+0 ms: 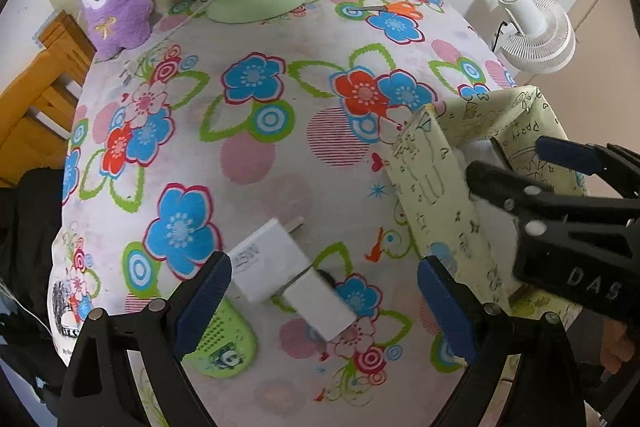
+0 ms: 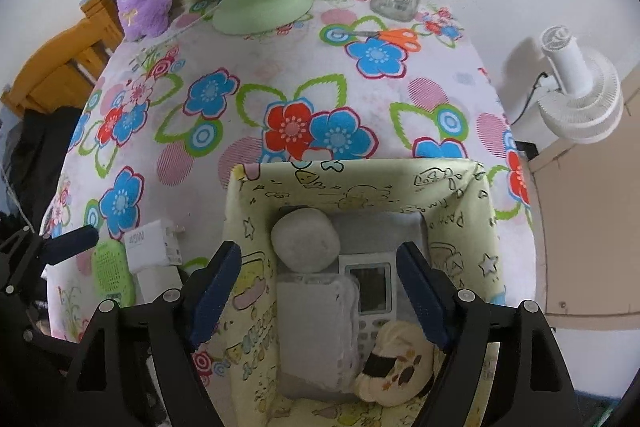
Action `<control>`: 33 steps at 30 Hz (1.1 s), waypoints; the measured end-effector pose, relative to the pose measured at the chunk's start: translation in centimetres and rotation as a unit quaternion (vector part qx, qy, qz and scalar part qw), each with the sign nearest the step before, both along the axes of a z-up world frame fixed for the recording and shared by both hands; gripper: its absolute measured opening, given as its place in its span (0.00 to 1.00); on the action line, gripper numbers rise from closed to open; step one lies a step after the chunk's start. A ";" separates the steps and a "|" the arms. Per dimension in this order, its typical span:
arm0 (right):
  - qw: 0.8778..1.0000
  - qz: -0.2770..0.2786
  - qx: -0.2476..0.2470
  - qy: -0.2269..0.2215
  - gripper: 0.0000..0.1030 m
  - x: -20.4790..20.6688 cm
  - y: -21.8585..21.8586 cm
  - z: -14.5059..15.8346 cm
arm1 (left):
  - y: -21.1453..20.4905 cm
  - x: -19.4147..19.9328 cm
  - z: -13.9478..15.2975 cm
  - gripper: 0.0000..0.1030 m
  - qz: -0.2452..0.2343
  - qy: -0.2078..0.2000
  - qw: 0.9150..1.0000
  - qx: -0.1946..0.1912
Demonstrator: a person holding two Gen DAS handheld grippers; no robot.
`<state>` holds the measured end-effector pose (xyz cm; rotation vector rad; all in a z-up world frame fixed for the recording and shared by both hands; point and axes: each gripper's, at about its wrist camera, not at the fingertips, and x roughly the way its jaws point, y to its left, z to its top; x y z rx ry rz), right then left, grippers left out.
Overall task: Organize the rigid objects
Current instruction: 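Withdraw both open tools from the basket toward the green pad and white charger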
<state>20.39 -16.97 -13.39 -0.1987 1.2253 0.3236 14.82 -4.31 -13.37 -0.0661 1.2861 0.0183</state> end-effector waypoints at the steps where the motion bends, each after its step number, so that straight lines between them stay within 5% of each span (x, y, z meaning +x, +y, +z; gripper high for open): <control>1: 1.000 -0.005 0.003 -0.003 0.81 -0.3 0.1 0.3 | 0.3 -0.3 0.2 0.93 -0.001 -0.002 1.000 0.001; 15: 0.998 -0.014 0.035 -0.054 0.85 -5.5 3.4 4.2 | 4.8 -4.9 3.0 0.93 -0.002 -0.034 0.999 0.015; 33: 0.997 -0.020 0.030 -0.074 0.85 -11.9 7.8 4.6 | 8.5 -9.6 2.8 0.93 -0.033 -0.045 0.998 0.013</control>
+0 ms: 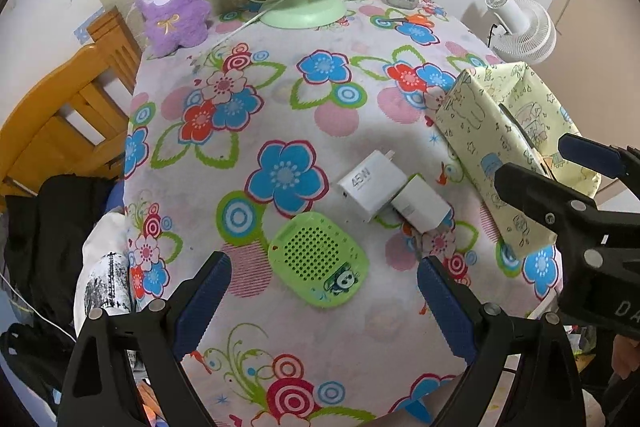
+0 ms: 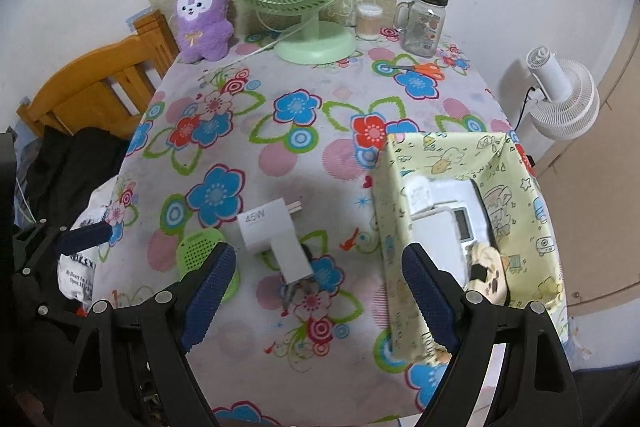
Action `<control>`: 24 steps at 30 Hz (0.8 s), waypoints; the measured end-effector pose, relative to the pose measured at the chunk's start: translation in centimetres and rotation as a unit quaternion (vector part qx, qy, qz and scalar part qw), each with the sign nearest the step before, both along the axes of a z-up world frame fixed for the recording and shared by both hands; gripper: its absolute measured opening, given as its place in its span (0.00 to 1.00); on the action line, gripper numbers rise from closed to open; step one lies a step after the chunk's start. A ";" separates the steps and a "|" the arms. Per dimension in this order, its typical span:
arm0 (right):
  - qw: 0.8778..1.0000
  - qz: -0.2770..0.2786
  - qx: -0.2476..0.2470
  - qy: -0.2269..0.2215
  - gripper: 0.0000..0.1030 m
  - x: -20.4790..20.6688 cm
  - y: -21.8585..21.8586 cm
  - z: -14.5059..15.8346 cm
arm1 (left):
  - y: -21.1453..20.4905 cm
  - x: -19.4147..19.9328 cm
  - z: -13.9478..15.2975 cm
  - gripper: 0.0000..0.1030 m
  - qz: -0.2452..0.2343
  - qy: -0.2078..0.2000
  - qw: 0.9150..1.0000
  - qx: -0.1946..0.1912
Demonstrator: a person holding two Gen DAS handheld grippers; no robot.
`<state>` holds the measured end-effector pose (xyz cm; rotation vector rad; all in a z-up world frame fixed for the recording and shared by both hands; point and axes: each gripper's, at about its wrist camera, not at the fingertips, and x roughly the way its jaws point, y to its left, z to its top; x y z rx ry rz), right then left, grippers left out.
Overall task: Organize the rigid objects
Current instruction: 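Withdraw both open tools from the basket toward the green pad and white charger, then grasp the white charger with the right tool while the left tool approaches the green pad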
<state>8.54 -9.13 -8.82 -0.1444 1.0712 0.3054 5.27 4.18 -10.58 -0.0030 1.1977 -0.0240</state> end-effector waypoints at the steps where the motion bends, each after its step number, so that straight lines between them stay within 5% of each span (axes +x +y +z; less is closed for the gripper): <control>1: 1.000 0.000 -0.002 0.000 0.85 -0.1 0.2 -0.1 | 0.2 -0.1 -0.1 0.93 -0.001 0.001 1.000 -0.002; 24: 0.997 0.012 -0.047 0.059 0.67 1.9 3.1 -8.4 | 1.6 2.0 -8.2 0.93 -0.015 0.058 0.998 -0.019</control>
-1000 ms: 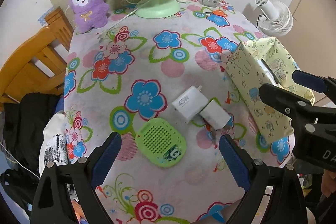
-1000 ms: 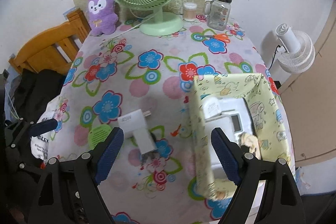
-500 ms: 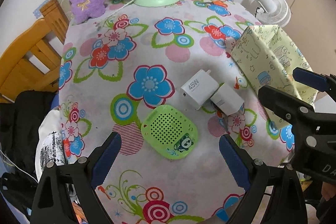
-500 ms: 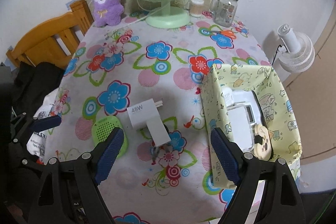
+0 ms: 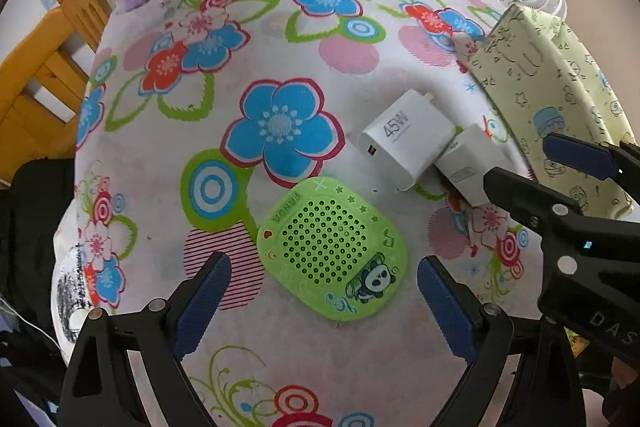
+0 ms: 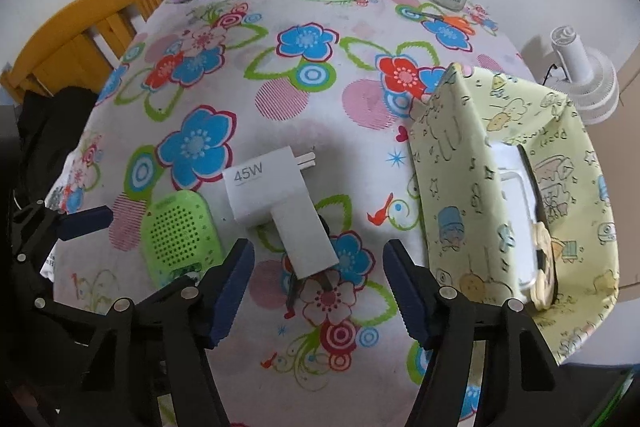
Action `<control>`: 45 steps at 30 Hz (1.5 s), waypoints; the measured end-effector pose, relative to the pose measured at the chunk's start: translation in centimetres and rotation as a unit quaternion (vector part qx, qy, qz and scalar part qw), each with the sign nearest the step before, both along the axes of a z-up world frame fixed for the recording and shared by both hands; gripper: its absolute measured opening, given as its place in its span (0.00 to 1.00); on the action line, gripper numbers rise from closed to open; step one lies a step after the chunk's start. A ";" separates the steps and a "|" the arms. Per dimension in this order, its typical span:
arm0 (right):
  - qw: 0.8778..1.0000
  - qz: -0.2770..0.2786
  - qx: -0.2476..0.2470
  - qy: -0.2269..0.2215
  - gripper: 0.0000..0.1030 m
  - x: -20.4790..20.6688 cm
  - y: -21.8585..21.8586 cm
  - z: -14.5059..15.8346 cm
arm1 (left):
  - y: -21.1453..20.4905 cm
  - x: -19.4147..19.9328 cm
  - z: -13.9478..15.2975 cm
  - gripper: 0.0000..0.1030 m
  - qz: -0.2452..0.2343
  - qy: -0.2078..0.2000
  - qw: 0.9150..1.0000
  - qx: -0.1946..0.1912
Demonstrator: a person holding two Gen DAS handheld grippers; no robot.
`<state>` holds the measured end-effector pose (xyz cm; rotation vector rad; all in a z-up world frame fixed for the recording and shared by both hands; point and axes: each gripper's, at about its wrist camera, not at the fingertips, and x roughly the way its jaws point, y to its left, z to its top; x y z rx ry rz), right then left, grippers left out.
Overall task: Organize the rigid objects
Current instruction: 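Grasp the white charger with the right tool while the left tool approaches the green pad, then grasp the green perforated PANDA pad with the left tool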
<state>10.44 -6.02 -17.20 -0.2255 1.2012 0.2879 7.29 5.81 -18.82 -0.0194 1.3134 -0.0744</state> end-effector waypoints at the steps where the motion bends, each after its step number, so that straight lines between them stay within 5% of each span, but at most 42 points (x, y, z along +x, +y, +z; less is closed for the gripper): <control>1: 1.000 0.001 -0.002 0.002 0.67 0.2 0.1 -0.3 | 0.0 0.1 -0.3 0.93 0.000 0.001 1.000 -0.001; 9: 1.000 0.006 -0.010 0.021 0.58 1.1 0.5 -2.5 | 0.1 0.6 -1.6 0.93 -0.007 0.008 1.000 0.000; 19: 0.999 0.010 -0.006 0.032 0.29 1.5 1.3 -4.5 | 1.0 0.9 -2.5 0.93 -0.012 0.011 1.000 -0.014; 27: 1.000 -0.006 0.001 0.030 0.28 1.2 0.9 -4.7 | -0.2 1.1 -3.2 1.00 -0.037 0.017 0.999 -0.013; 34: 0.999 -0.013 0.003 0.038 0.28 1.0 0.5 -4.7 | -1.9 1.5 -3.9 1.00 -0.052 0.001 0.998 0.024; 45: 0.999 -0.015 -0.010 0.052 0.28 0.7 0.4 -4.7 | -3.2 1.5 -3.6 0.94 -0.036 0.000 0.999 0.030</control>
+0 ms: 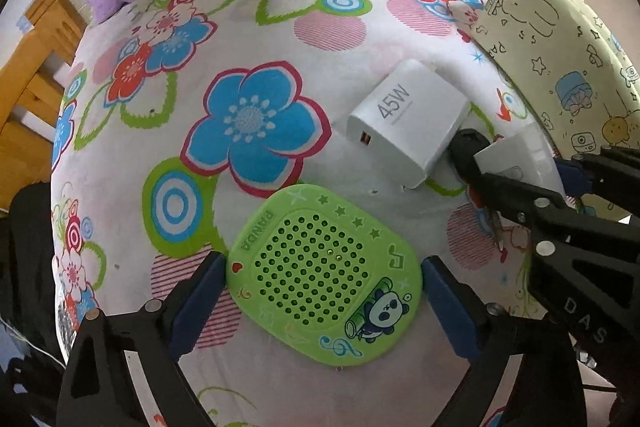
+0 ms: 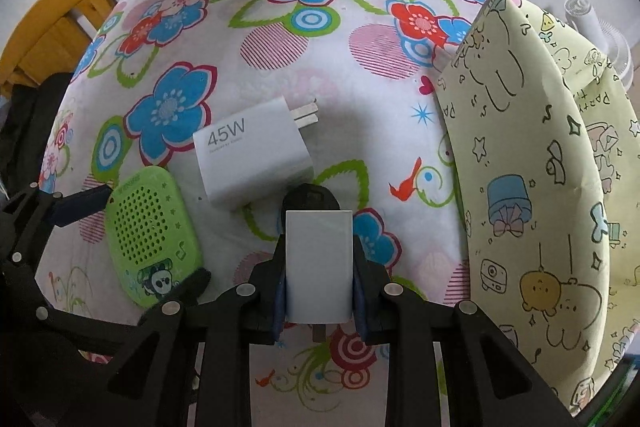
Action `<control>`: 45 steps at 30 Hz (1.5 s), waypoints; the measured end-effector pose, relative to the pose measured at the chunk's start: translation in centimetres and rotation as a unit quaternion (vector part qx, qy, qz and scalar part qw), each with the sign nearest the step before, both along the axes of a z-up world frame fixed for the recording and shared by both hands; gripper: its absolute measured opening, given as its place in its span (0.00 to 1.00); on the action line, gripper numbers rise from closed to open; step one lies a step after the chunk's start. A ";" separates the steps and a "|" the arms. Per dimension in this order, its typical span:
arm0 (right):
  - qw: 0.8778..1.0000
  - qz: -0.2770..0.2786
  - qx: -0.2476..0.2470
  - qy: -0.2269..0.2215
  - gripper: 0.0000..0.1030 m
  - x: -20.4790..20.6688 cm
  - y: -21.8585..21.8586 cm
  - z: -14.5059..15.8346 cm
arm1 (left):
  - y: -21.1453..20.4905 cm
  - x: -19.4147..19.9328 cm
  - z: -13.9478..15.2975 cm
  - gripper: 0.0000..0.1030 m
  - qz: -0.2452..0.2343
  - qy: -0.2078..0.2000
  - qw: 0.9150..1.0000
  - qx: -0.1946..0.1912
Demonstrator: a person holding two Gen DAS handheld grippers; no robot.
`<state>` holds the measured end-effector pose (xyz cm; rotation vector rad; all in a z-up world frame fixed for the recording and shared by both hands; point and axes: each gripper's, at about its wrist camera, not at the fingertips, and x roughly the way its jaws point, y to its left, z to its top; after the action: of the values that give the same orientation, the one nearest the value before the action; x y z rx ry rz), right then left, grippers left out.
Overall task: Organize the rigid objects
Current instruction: 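Grasp the green perforated PANDA pad with the left tool, then carry the green pad and white charger over the fabric basket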
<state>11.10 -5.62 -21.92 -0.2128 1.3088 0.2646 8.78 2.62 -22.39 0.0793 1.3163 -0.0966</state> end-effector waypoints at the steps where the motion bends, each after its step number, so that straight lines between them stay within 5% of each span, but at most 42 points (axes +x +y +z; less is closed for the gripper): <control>1: 1.000 -0.001 -0.001 0.000 0.28 -0.1 -0.1 0.1 | 0.6 -0.2 0.4 0.94 0.003 -0.001 1.000 0.000; 25: 0.998 -0.012 0.012 -0.059 0.28 -2.2 -1.7 7.2 | 3.2 -2.9 9.7 0.94 0.043 -0.070 0.997 -0.003; 45: 0.995 -0.025 0.053 -0.077 0.28 -3.2 -5.4 11.7 | -1.0 -2.4 14.1 0.94 0.020 -0.104 0.994 0.007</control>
<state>7.85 -11.01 -10.25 -0.1088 1.1419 0.2682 6.40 1.60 -8.33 0.0725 1.1095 -0.0448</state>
